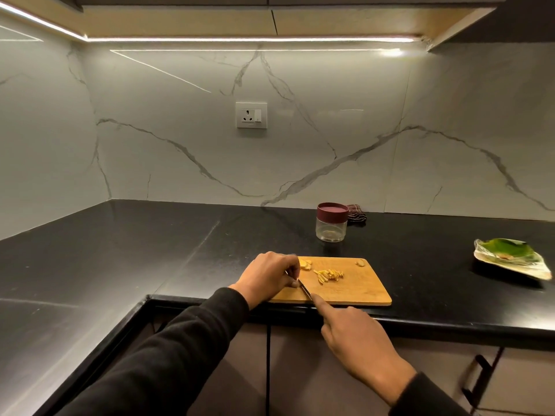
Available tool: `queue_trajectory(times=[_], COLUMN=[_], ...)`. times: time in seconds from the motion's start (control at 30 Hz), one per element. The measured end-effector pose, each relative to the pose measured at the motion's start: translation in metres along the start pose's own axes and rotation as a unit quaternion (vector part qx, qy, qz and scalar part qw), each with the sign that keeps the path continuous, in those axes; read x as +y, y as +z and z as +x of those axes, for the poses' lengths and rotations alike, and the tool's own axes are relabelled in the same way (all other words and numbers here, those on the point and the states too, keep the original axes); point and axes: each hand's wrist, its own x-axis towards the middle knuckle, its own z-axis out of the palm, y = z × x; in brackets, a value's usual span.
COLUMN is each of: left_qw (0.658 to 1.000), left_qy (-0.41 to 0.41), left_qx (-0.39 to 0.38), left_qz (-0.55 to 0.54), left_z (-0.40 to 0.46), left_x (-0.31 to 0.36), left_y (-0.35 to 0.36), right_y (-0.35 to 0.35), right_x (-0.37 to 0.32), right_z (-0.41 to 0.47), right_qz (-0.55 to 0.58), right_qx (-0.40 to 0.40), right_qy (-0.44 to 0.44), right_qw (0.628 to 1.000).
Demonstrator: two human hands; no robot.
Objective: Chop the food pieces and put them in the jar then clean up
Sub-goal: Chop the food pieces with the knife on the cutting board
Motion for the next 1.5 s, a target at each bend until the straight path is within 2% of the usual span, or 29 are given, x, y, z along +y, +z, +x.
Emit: queue_trajectory(times=[0.2,0.47,0.73,0.87,1.17,1.5], left_qw=[1.000,0.999,0.988,0.996,0.996,0.994], left_qy=[0.008,0.018,0.035,0.007,-0.008,0.003], left_qx=[-0.006,-0.038,-0.133,-0.091,0.078,0.101], left_qz=[0.022,0.019,0.074,0.026,-0.036,-0.041], left_z=[-0.001,0.003,0.013,0.010,-0.018,-0.022], left_x=[0.001,0.000,0.000,0.001,-0.006,-0.006], left_y=[0.002,0.003,0.004,0.005,0.020,0.023], right_y=[-0.005,-0.006,-0.006,-0.005,0.001,-0.001], right_x=[0.001,0.001,-0.001,0.000,0.005,0.015], right_z=[-0.010,-0.010,-0.009,-0.010,0.006,0.008], right_qz=[-0.086,-0.093,-0.075,-0.051,0.048,0.084], right_qx=[0.007,0.001,0.002,0.012,0.013,0.030], right_qy=[0.023,0.024,0.027,0.027,0.019,0.052], right_qw=[0.996,0.995,0.997,0.998,0.999,0.995])
